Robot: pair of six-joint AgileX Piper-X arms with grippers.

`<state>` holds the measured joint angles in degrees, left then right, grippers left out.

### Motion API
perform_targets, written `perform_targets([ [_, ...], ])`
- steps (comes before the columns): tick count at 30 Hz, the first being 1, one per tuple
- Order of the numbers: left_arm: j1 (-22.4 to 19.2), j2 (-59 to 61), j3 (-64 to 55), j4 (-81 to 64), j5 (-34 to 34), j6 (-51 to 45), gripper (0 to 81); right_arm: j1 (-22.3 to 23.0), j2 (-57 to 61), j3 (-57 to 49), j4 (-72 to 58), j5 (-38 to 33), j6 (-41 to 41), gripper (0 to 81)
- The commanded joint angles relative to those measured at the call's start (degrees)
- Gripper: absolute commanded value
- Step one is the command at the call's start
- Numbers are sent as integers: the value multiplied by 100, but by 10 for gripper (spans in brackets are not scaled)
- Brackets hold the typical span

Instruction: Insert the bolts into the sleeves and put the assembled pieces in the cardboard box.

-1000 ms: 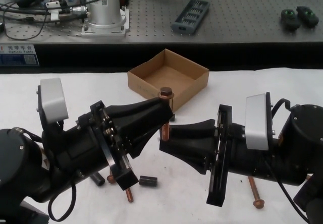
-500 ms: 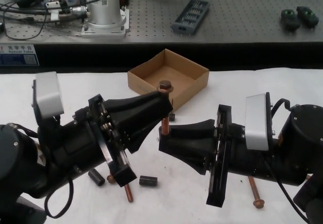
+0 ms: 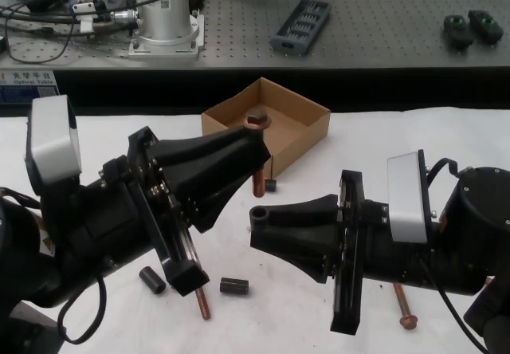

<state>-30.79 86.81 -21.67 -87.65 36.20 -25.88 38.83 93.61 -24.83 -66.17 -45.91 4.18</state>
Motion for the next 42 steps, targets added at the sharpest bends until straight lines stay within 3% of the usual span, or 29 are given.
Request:
perform_targets([
  [1,-24,-65,-51,-135,6,270,6,-19,-23,-13,-114,-147,16,58],
  [11,-24,-52,-31,501,6,371,6,-3,-23,-13,-544,-91,667,58],
  [42,-24,347,-31,698,188,397,6,-17,-23,-13,-835,-93,668,58],
])
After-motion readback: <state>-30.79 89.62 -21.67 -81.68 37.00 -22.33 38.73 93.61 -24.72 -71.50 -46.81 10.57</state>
